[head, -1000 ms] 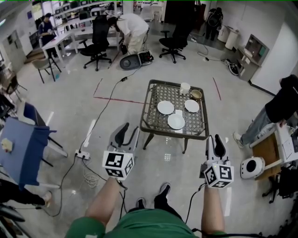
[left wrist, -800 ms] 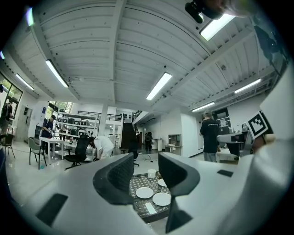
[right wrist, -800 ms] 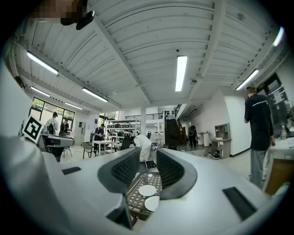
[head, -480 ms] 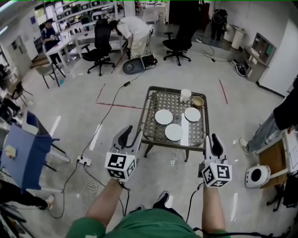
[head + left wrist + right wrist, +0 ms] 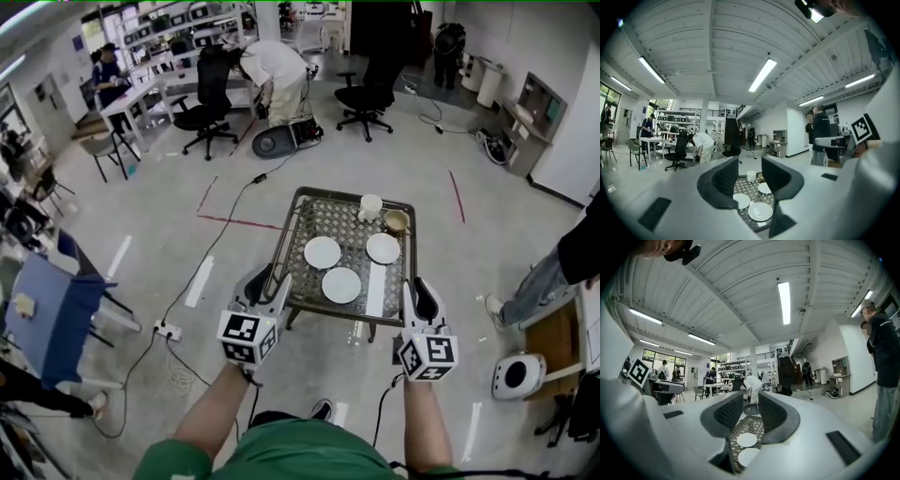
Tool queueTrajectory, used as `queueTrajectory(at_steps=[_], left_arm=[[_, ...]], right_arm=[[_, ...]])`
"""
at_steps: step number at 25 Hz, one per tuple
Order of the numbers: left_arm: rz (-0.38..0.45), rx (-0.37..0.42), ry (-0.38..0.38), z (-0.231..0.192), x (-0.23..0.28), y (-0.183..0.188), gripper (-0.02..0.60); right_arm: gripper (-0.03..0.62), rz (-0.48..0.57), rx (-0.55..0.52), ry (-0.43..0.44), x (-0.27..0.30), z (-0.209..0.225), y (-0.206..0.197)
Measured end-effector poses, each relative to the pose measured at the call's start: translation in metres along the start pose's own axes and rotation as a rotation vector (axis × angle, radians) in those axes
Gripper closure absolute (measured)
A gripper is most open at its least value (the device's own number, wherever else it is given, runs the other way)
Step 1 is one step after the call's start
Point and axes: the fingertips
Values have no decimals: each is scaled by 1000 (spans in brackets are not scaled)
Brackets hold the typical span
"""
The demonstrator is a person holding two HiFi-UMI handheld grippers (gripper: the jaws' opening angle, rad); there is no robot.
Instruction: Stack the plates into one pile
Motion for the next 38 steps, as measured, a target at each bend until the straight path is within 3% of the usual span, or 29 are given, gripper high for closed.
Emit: queueTrajectory(at_steps=[9, 18, 26, 31, 38], left_arm=[[-7, 1, 16, 6, 34, 2, 417], [-14, -35, -10, -16, 88, -8, 417], [-13, -83, -68, -64, 169, -16, 417], [-13, -104, -85, -108, 220, -3, 417], [-24, -168, -98, -161, 265, -16, 417]], right_arm=[[477, -23, 64, 10, 22, 37, -13], [479, -51, 129, -41, 57, 68, -30], [482, -90, 120, -103, 129, 83, -41], [482, -121, 101, -122, 188, 85, -38], [482, -192, 49, -129, 251, 75, -53]])
Point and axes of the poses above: the fingertips, and each gripper's own axes: x forward along the fingers, z to its right, y out of its top, and after that the axes turned 3 degrees about -x, right-handed
